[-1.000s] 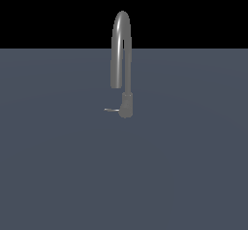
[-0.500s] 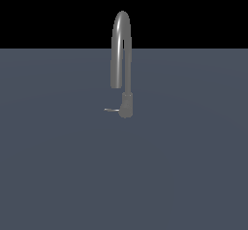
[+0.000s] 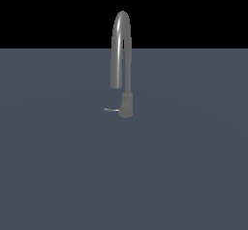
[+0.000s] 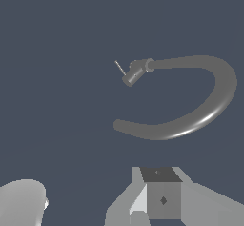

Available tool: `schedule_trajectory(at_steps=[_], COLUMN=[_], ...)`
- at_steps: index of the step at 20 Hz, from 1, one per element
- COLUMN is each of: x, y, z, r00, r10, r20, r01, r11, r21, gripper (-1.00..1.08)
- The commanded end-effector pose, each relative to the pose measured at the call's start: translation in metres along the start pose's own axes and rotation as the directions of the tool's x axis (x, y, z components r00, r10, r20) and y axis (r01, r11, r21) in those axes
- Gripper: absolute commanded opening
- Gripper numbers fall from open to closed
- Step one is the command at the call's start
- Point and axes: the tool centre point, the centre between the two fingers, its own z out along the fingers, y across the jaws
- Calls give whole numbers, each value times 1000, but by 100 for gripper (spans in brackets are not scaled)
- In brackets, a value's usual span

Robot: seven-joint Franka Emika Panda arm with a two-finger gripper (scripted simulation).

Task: Turn on the faucet by rotating a designated handle.

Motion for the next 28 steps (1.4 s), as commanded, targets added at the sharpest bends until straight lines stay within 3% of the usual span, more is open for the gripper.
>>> schedule_trajectory(at_steps=[1, 6, 13, 20, 28], x=[11, 29, 49, 65, 79], y=[-6, -18, -31, -42, -52], z=[9, 26, 50, 72, 96], r00=[998, 982, 943, 894, 833], r10=[-70, -188, -321, -423, -510], r20=[9, 37, 89, 146, 215], r01=[70, 191, 332, 444, 542], r11=[995, 965, 891, 798, 678], r21=[-67, -181, -310, -409, -496], gripper=[-100, -100, -100, -100, -100])
